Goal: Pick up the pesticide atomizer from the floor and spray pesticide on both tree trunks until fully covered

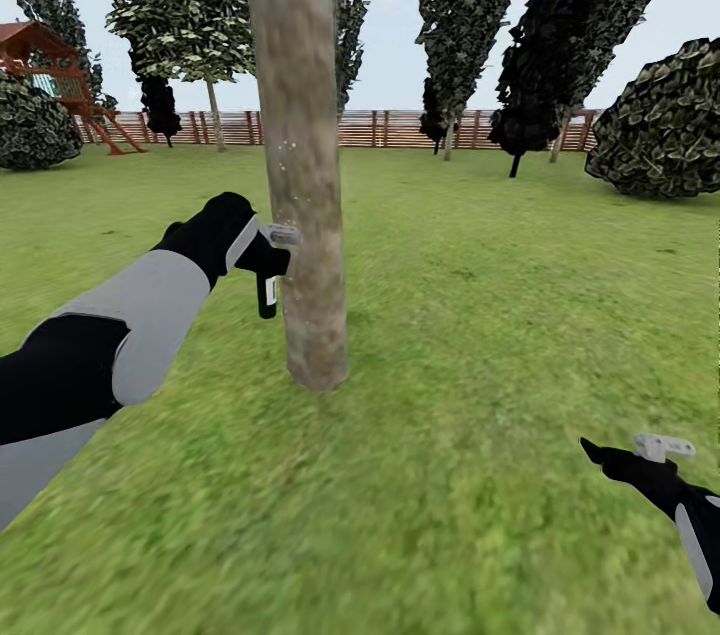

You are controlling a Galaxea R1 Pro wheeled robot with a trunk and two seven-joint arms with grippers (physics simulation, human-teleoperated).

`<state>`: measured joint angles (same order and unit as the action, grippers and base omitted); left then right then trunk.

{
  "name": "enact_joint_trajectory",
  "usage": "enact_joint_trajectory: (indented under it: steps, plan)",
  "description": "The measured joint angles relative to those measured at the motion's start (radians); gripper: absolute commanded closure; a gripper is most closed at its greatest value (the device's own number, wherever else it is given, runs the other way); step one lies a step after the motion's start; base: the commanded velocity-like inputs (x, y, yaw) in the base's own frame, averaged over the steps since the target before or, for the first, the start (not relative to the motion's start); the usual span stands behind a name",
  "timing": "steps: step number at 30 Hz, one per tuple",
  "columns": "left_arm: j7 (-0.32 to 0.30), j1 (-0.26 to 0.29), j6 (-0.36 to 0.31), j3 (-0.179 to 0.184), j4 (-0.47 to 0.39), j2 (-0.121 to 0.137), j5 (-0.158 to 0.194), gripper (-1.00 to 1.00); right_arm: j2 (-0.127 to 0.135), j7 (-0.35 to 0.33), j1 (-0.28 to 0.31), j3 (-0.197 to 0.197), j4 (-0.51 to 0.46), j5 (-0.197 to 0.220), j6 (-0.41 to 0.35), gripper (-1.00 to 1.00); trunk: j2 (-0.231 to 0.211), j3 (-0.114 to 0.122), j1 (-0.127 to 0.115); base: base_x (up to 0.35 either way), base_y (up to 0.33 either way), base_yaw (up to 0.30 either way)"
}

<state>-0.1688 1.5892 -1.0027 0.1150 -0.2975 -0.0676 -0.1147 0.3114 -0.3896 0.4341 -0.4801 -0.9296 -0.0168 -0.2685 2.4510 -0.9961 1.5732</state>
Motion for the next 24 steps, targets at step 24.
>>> enact_joint_trajectory:
  steps: [24]
  plan:
    - [0.000,0.109,0.000,-0.002,-0.004,0.000,-0.001,1.00,0.000,0.000,0.000,0.000,0.000,0.000,0.000,-1.00,0.000,0.000,0.000,0.010,-0.223,0.077]
